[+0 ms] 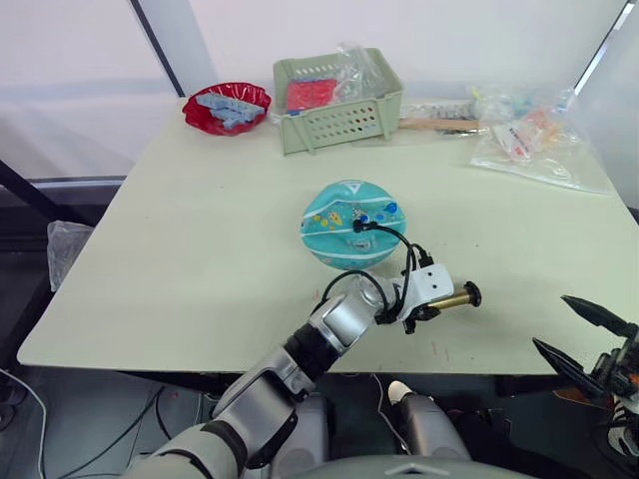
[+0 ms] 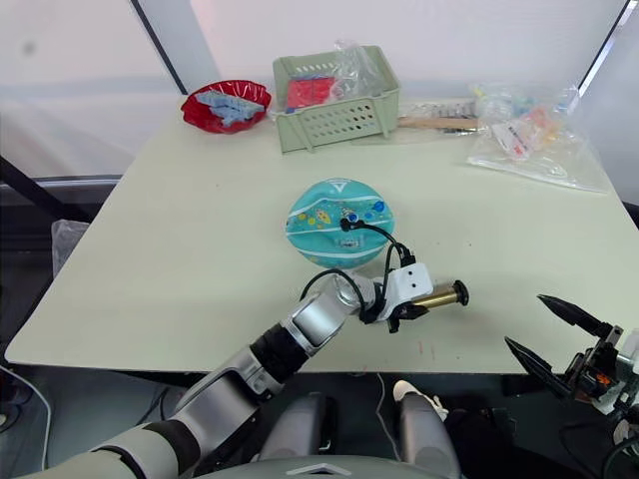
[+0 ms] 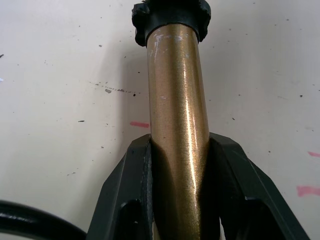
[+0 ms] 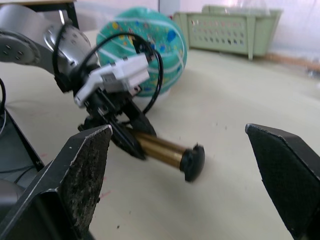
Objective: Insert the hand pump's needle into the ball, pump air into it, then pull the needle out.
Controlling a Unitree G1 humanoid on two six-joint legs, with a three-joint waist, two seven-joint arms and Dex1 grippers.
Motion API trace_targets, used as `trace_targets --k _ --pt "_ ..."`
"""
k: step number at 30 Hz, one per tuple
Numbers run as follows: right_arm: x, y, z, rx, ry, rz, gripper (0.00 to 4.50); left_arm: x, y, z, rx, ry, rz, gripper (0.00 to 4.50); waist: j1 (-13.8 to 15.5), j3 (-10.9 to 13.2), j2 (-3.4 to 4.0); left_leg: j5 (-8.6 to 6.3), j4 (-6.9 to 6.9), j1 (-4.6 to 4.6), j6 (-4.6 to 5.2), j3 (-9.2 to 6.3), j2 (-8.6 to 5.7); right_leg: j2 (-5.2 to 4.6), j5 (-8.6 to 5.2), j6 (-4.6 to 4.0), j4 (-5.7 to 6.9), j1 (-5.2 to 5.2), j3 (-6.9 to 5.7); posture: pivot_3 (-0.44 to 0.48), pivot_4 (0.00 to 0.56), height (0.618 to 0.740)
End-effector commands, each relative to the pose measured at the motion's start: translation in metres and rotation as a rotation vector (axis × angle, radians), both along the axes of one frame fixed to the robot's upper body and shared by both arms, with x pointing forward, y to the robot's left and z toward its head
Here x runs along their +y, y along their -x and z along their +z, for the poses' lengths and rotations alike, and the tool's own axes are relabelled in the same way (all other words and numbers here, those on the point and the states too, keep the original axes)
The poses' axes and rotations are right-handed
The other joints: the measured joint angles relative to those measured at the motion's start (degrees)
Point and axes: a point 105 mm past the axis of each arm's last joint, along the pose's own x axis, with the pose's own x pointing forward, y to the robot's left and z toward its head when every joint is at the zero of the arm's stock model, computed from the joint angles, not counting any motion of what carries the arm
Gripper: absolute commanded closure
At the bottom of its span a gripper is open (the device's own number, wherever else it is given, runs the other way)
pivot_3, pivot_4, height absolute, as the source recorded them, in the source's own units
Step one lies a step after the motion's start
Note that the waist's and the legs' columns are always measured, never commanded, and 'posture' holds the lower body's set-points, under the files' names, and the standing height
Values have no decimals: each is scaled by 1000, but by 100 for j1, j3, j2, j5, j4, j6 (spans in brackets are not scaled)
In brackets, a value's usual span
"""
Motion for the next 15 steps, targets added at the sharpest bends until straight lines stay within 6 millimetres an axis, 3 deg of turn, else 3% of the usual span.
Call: trace_targets --k 1,7,10,15 --pt "4 -4 8 -12 -12 -16 0 -1 2 18 -20 73 -19 3406 -16 0 0 0 0 0 0 0 0 0 0 0 0 0 0 0 150 736" --pt "13 -14 16 13 -144 -104 0 6 9 40 -34 209 -59 3406 -5 0 4 0 0 -2 0 -4 4 2 0 -2 2 -1 -2 0 150 736" --pt "23 -18 10 94 -150 -123 0 10 13 51 -39 270 -89 3406 7 0 3 0 0 -6 0 -3 0 -3 1 -2 0 -1 -2 0 150 736" --pt "45 -34 29 97 -322 -150 0 19 12 67 -49 381 -75 3406 -10 1 3 0 0 -7 0 -5 1 -2 0 -2 1 -2 -3 0 150 736"
